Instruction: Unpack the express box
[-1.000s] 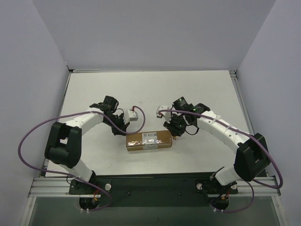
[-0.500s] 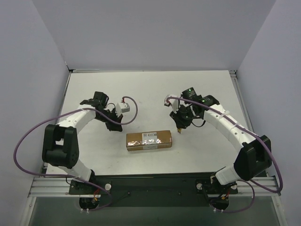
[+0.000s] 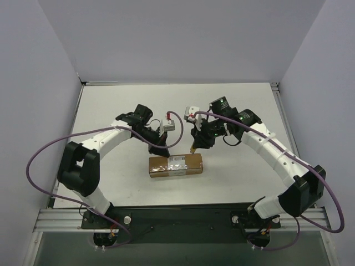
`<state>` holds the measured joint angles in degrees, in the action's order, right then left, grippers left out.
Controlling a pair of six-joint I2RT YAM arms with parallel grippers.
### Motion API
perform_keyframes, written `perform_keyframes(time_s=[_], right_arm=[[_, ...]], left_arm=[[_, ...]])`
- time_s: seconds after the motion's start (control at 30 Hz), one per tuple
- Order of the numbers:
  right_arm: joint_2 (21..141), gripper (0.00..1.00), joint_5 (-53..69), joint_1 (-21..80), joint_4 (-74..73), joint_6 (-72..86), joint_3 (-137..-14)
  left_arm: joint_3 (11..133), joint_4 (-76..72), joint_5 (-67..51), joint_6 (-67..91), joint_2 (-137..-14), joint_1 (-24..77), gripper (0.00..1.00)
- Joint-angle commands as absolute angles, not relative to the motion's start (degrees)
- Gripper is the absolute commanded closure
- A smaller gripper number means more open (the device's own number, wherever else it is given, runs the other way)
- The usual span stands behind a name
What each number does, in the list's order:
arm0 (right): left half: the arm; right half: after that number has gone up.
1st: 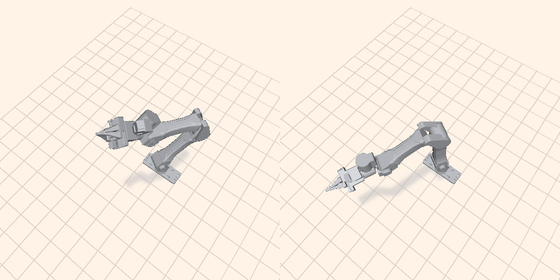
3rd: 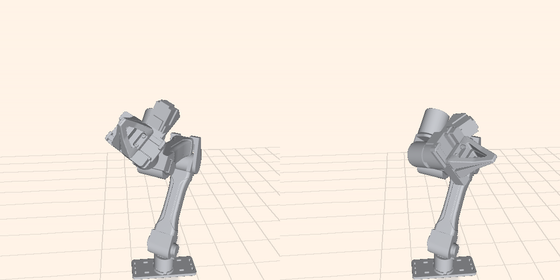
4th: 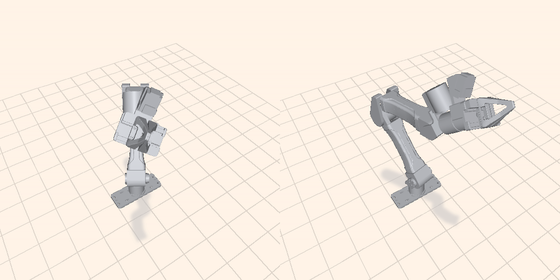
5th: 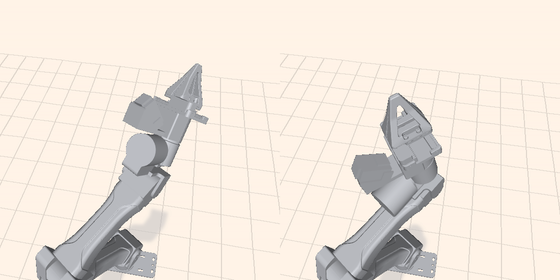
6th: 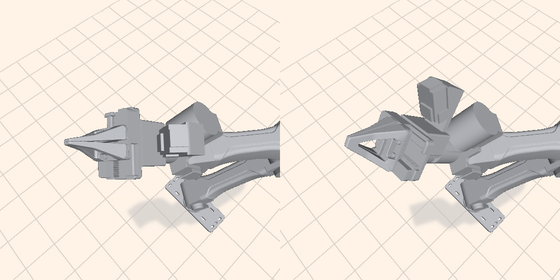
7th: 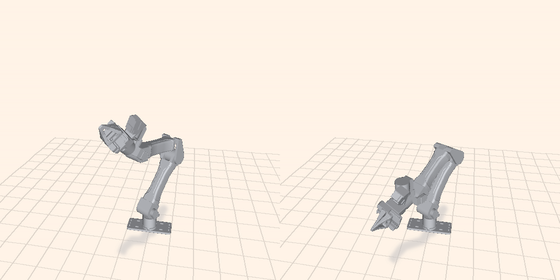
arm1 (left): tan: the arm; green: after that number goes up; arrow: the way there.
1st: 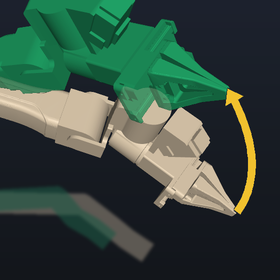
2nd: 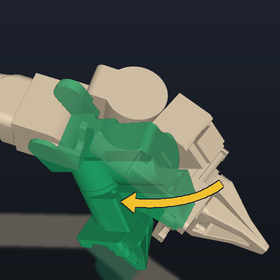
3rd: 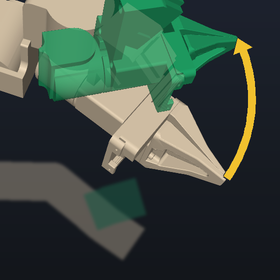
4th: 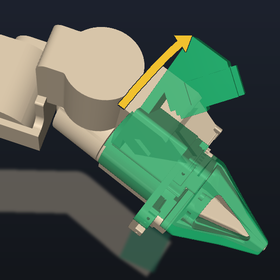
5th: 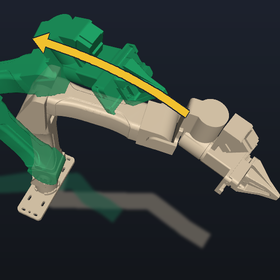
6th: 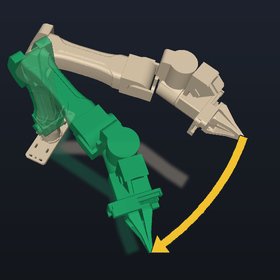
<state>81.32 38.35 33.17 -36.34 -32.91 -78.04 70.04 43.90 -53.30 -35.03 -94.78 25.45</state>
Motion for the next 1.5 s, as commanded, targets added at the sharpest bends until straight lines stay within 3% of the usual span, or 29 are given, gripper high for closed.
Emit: perform_keyframes(time_s=[0.0,0.3,0.53,1.47], right_arm=[[82.35,1.00,41.75,36.38,-33.76,-34.20,-73.75],[78.93,1.00,41.04,41.22,-18.47,-31.03,-62.50],[79.01,1.00,40.08,43.24,-14.33,-29.89,-60.39],[79.01,1.00,40.79,45.26,-20.04,-37.35,-62.93]], left_arm=[[66.54,40.26,-59.49,-30.41,-97.64,25.31,1.00],[64.34,37.35,-57.22,-29.27,-104.32,25.40,1.00],[64.69,38.58,-56.08,-30.85,-105.64,25.31,1.00],[65.13,40.60,-55.28,-32.43,-107.75,24.79,1.00]])
